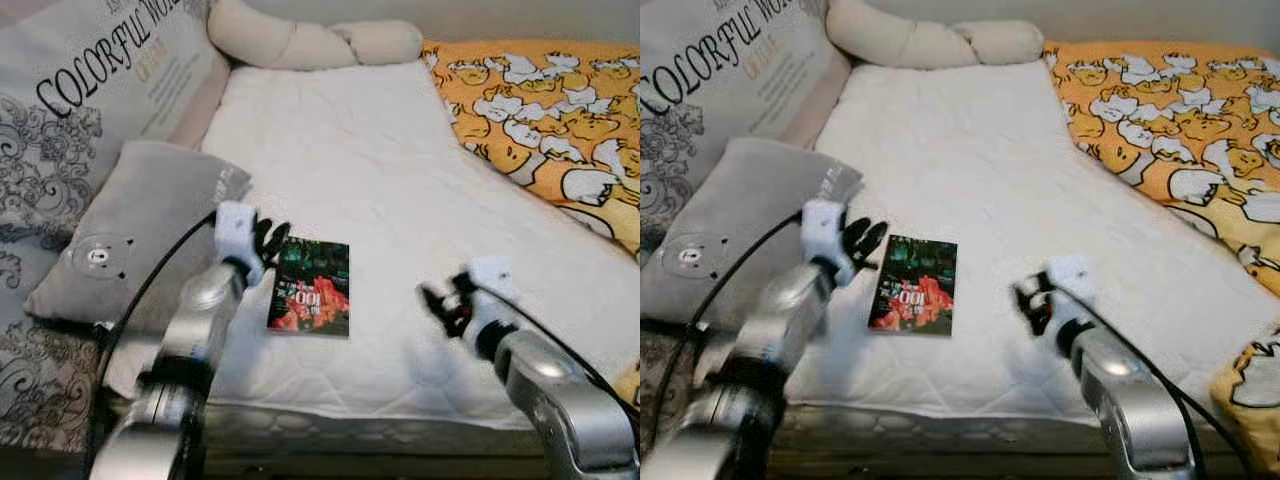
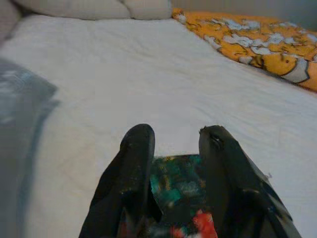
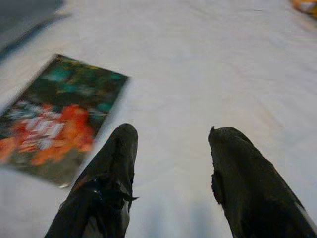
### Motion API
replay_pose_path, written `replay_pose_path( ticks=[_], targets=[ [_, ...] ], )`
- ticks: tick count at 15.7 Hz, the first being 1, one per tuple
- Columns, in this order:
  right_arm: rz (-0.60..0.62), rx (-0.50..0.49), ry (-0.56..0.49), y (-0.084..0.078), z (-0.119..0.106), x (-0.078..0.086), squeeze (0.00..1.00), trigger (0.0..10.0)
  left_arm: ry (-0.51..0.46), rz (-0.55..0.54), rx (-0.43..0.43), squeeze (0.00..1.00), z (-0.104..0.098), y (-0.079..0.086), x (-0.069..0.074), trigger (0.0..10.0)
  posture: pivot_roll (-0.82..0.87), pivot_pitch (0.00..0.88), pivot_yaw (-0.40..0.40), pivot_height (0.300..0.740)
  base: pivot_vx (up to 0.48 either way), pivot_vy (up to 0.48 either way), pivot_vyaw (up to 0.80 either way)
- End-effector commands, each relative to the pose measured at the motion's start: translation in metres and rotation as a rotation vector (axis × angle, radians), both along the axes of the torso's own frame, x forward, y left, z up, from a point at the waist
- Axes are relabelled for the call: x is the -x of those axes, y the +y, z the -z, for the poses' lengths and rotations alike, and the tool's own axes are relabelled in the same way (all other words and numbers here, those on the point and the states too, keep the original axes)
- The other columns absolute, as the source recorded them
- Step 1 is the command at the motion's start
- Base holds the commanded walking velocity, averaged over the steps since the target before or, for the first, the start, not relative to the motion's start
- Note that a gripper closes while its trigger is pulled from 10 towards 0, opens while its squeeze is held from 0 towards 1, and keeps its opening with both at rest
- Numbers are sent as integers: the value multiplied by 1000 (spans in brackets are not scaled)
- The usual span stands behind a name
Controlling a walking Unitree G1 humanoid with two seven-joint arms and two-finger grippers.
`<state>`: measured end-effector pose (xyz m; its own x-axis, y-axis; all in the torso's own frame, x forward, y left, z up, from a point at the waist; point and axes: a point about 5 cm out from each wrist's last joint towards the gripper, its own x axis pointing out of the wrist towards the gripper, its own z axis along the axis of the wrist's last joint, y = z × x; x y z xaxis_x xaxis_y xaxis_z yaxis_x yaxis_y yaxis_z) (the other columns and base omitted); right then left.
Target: Clean up the room
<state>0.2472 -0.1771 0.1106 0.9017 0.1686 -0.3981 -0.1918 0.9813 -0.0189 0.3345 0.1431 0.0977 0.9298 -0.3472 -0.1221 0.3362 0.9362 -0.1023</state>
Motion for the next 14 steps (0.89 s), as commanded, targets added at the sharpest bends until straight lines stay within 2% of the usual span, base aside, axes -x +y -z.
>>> replay_pose_path(
  ticks=[1,5,6,7,11,12,13,14],
  targets=[
    [73,7,-25,-8,1,-5,0,10000,-33,-14,-38,0,-12,6,7,10000,-71,0,49,740,0,-480,0],
    [49,8,-38,-6,5,-13,0,10000,-38,-69,-106,0,-10,21,33,10000,-16,0,18,740,0,-480,0],
    [54,0,-37,-3,8,-16,0,10000,7,-91,-122,0,-5,27,50,10000,-9,0,17,740,0,-480,0],
    [57,-8,-33,-3,10,-16,0,10000,25,-91,-137,0,-1,28,58,10000,-9,0,17,740,0,-480,0],
    [50,-60,-7,2,18,-13,0,10000,59,-130,-124,0,5,30,67,10000,-8,0,17,740,0,-480,0],
    [50,-67,-5,1,20,-13,706,10000,70,-142,-104,0,3,30,68,10000,-7,0,17,740,0,-480,0],
    [47,-66,-5,1,20,-13,1000,10000,72,-145,-100,0,2,30,68,10000,-7,0,19,740,0,-480,0],
    [42,-68,-6,2,20,-14,1000,10000,76,-145,-99,0,2,30,68,10000,-6,0,19,740,0,-480,0]
  ],
)
